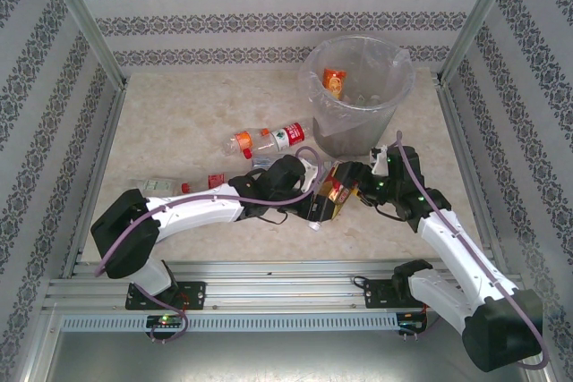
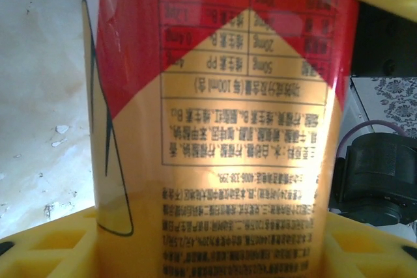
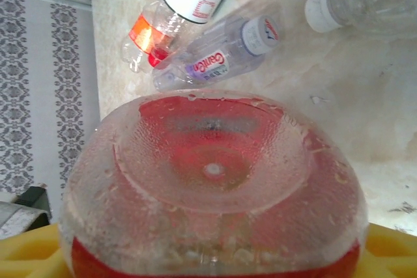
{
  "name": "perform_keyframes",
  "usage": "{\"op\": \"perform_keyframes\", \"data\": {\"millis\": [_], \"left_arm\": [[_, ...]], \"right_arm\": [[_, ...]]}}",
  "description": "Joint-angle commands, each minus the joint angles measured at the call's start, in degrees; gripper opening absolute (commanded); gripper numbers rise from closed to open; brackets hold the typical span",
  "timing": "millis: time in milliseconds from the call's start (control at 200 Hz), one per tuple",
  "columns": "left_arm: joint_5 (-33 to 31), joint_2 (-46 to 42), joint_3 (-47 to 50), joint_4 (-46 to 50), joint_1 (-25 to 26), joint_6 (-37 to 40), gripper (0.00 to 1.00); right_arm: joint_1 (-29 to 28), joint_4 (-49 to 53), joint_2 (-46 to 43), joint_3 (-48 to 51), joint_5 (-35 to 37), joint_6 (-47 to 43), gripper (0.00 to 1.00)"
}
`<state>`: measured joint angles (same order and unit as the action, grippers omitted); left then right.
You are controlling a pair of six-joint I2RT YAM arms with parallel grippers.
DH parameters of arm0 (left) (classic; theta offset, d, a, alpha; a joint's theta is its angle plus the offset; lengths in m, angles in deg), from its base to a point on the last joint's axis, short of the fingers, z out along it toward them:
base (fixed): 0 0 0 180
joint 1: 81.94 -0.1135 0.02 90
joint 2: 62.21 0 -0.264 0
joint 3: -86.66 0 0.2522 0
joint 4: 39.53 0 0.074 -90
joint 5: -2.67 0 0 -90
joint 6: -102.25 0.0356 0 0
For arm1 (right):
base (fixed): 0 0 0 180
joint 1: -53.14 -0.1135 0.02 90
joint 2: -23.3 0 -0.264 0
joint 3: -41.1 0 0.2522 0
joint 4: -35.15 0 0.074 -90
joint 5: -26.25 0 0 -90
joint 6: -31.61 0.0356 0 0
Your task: Put the plastic bottles in the bin
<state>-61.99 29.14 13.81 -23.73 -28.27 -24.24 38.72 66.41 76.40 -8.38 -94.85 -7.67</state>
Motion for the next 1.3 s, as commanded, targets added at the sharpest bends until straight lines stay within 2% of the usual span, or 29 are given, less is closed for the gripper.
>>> {"op": "perform_keyframes", "data": {"millis": [0,45,130,245,415,604,679,934,1104,1294], "left_arm": [[1.1,-2.0,-0.1,-3.4,0.1,0.3,0.61],[0.8,-2.4,-0.1,-3.5,0.1,0.2,0.64],[0.0,-3.2,-0.6,-2.7,0.1,0.4,0.76],[-2.1,-4.5,-2.9,1.2,0.1,0.6,1.00],[-7.9,-7.6,-6.7,9.8,-1.2,-0.5,1.00],[-4.7,-13.5,-6.6,10.7,-4.6,0.3,1.00],[-5.0,-15.8,-6.2,11.5,-5.1,2.8,1.00],[-13.3,-24.6,-6.2,17.6,-5.1,14.8,1.00],[-16.5,-27.8,-5.1,18.8,-5.1,14.2,1.00],[-14.4,-28.0,-5.2,19.9,-5.1,12.5,1.00]], "right_arm": [[-0.1,-1.4,0.0,-1.0,0.7,1.1,0.63],[-0.1,-1.3,-0.4,-1.4,0.6,1.1,0.58],[0.0,-1.0,-1.7,-2.3,0.8,1.2,0.53],[0.5,2.6,-3.3,-5.6,1.7,-0.9,0.50],[2.7,9.0,-3.3,-13.2,1.9,-5.7,0.50],[5.7,14.6,0.6,-26.0,2.5,-10.9,0.50],[6.6,16.7,3.4,-31.7,4.0,-12.9,0.50],[9.4,20.6,15.5,-50.8,10.4,-18.3,0.50],[11.0,20.9,23.7,-61.2,12.3,-19.3,0.50],[12.4,22.8,33.1,-71.8,14.1,-20.4,0.50]]}}
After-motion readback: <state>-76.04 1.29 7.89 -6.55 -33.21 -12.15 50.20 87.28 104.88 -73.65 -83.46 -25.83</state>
